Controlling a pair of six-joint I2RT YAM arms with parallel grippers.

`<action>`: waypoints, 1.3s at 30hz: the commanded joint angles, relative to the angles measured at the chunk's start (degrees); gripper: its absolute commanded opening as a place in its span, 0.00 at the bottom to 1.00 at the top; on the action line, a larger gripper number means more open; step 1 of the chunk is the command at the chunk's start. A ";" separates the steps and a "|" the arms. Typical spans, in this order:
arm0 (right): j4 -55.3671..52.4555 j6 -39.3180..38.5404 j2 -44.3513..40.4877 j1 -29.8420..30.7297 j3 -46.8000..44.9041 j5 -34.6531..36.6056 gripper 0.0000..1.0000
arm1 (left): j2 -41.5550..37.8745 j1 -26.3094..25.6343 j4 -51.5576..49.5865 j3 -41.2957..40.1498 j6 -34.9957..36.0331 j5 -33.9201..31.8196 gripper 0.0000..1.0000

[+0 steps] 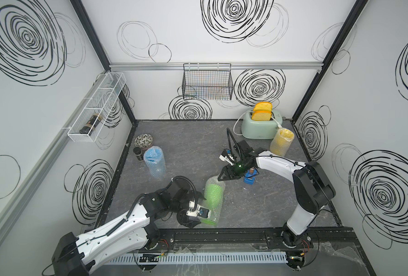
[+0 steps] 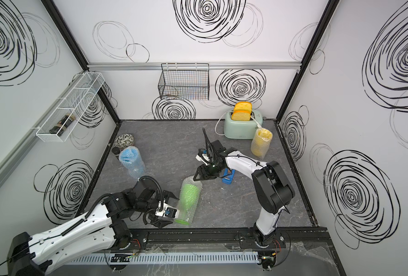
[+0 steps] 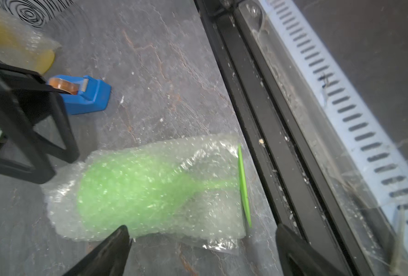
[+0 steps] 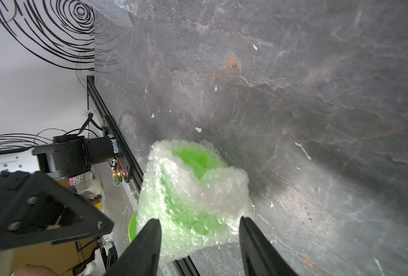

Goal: Wrap wine glasses in bubble wrap
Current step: Adjust the bubble wrap at the center of the board.

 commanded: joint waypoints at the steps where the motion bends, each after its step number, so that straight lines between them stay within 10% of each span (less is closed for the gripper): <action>1: -0.68 -2.13 1.19 -1.39 1.66 -3.22 0.53 | -0.78 -2.79 6.34 -4.02 3.81 -4.70 0.97; 6: -1.72 -2.50 4.72 -4.23 4.62 -4.19 0.35 | 0.46 -5.51 13.04 -6.05 0.00 -7.27 0.93; 19: -0.30 -3.30 9.08 -1.24 1.77 -10.25 0.26 | 3.44 -7.66 23.10 -11.03 -0.32 -14.17 0.83; 39: -7.68 -6.84 8.50 6.72 0.88 -21.56 0.26 | 4.88 -5.14 35.30 -13.48 6.01 -21.24 0.64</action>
